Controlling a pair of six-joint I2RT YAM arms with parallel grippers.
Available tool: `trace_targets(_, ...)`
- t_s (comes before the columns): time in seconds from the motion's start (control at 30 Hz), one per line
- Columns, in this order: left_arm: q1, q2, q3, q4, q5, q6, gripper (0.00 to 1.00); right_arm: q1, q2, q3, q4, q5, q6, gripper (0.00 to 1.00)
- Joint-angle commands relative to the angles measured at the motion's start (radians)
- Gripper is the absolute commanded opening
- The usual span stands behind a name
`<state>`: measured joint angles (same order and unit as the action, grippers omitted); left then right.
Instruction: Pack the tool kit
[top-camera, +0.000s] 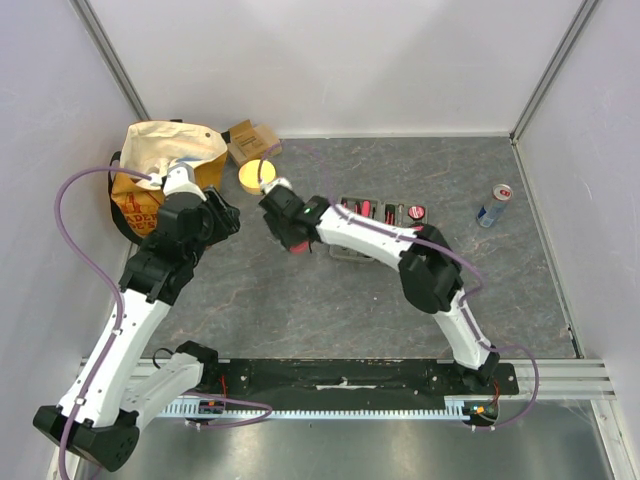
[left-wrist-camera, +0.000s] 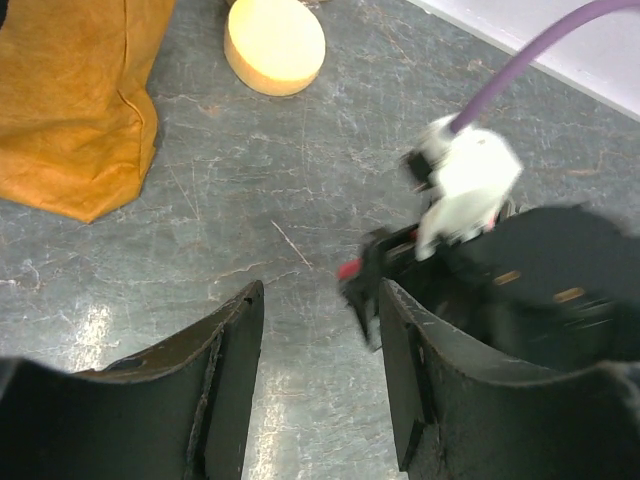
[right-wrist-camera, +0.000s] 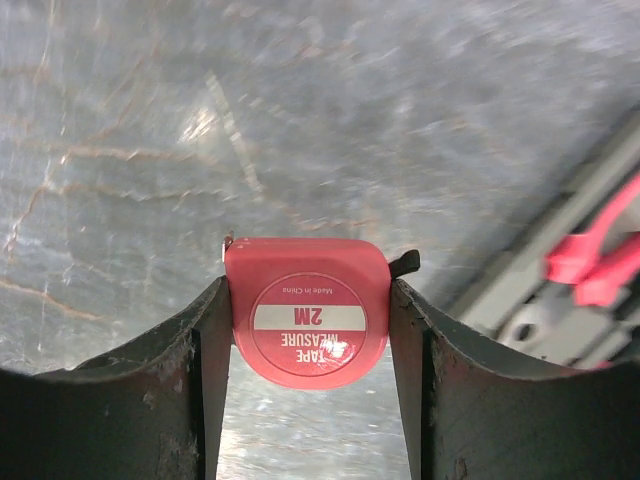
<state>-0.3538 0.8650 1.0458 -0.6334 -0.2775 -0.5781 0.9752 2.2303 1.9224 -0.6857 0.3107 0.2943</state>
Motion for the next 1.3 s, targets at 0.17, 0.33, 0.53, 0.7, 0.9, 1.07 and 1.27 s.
trace_targets(0.17,0.001,0.061,0.026,0.092,0.073,-0.026,0.56,-0.248,-0.234,-0.088,0.040,-0.011,-0.058,0.43)
trace_targets(0.33,0.001,0.118,0.034,0.133,0.135,-0.031,0.56,-0.355,-0.300,-0.227,0.129,-0.036,-0.092,0.43)
trace_targets(0.53,0.003,0.238,0.039,0.173,0.312,-0.037,0.55,-0.444,-0.336,-0.370,0.204,-0.062,-0.090,0.43)
trace_targets(0.7,0.003,0.362,0.039,0.210,0.483,-0.040,0.52,-0.478,-0.379,-0.460,0.236,-0.079,-0.070,0.42)
trace_targets(0.9,-0.002,0.495,0.034,0.259,0.613,-0.069,0.51,-0.489,-0.469,-0.603,0.253,-0.099,-0.047,0.42)
trace_targets(1.07,-0.014,0.621,0.065,0.276,0.667,-0.086,0.50,-0.506,-0.544,-0.706,0.259,-0.120,-0.027,0.42)
trace_targets(1.27,-0.043,0.764,0.135,0.291,0.692,-0.095,0.50,-0.518,-0.580,-0.778,0.272,-0.108,-0.020,0.42)
